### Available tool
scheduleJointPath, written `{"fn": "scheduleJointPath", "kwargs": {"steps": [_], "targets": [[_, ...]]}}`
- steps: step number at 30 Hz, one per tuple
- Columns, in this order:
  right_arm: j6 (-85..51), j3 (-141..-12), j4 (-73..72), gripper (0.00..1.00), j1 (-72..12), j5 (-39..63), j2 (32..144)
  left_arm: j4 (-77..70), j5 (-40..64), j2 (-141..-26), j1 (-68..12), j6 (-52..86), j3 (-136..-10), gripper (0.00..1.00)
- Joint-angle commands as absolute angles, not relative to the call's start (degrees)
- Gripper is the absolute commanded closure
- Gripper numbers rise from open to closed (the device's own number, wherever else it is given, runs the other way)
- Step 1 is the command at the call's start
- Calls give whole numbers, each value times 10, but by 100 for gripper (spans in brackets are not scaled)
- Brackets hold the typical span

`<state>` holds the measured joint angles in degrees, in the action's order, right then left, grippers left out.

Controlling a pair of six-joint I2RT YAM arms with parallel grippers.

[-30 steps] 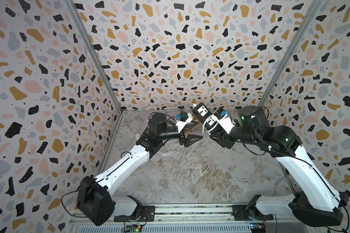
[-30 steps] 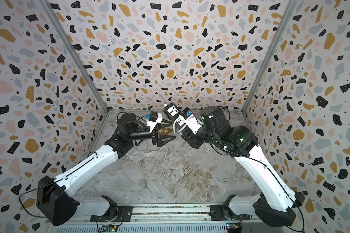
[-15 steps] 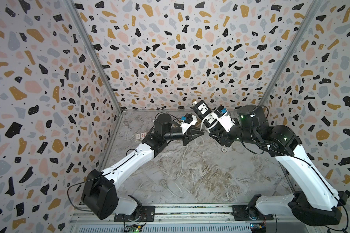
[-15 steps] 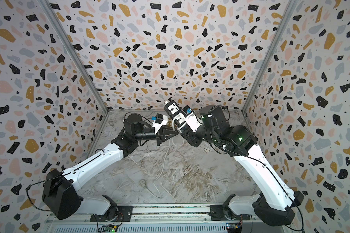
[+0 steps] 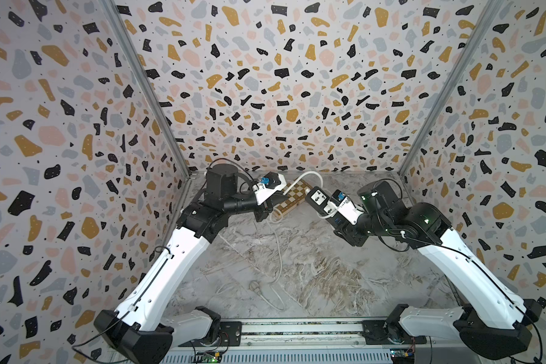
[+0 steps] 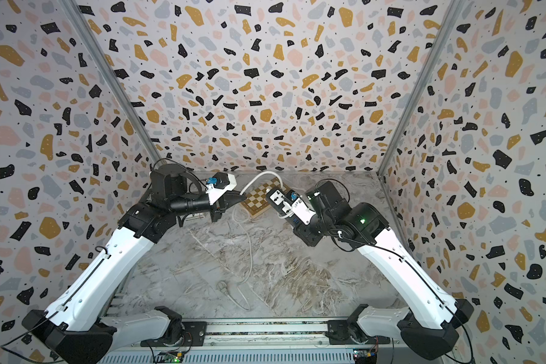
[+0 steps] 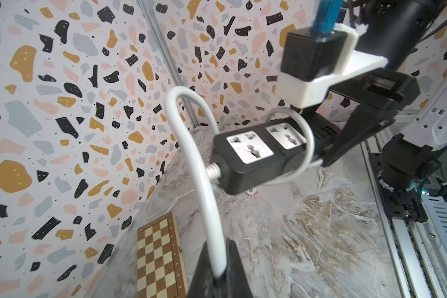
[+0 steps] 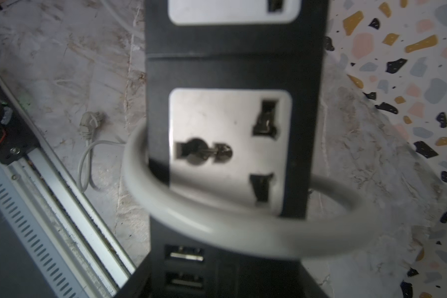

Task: Unwrap the cord wrapped around the power strip
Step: Unwrap the power cord from the power strip.

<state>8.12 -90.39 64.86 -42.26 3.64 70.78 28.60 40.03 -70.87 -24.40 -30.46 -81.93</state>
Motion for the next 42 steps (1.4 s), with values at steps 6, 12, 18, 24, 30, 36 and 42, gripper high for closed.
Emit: {"fn": "scheduleJointPath", "kwargs": {"steps": [6, 12, 18, 24, 30, 36, 42], "targets": [[110, -936, 651, 100, -420, 218, 662, 390, 408, -760, -233, -364, -805, 100], [100, -951, 584, 100, -420, 127, 641, 389, 450, -794, -229, -345, -767, 100], [113, -985, 561, 100, -418, 9, 682, 335, 442, -764, -230, -322, -736, 36], [79, -1026, 564, 100, -407, -35, 722, 282, 410, -688, -230, -322, -717, 19], [63, -1048, 581, 100, -402, -3, 739, 168, 430, -648, -269, -256, -698, 15], [49, -1048, 571, 100, -402, 80, 731, 57, 441, -700, -319, -221, -689, 11], [26, -1047, 552, 100, -402, 110, 725, 78, 480, -775, -327, -285, -728, 9]]}}
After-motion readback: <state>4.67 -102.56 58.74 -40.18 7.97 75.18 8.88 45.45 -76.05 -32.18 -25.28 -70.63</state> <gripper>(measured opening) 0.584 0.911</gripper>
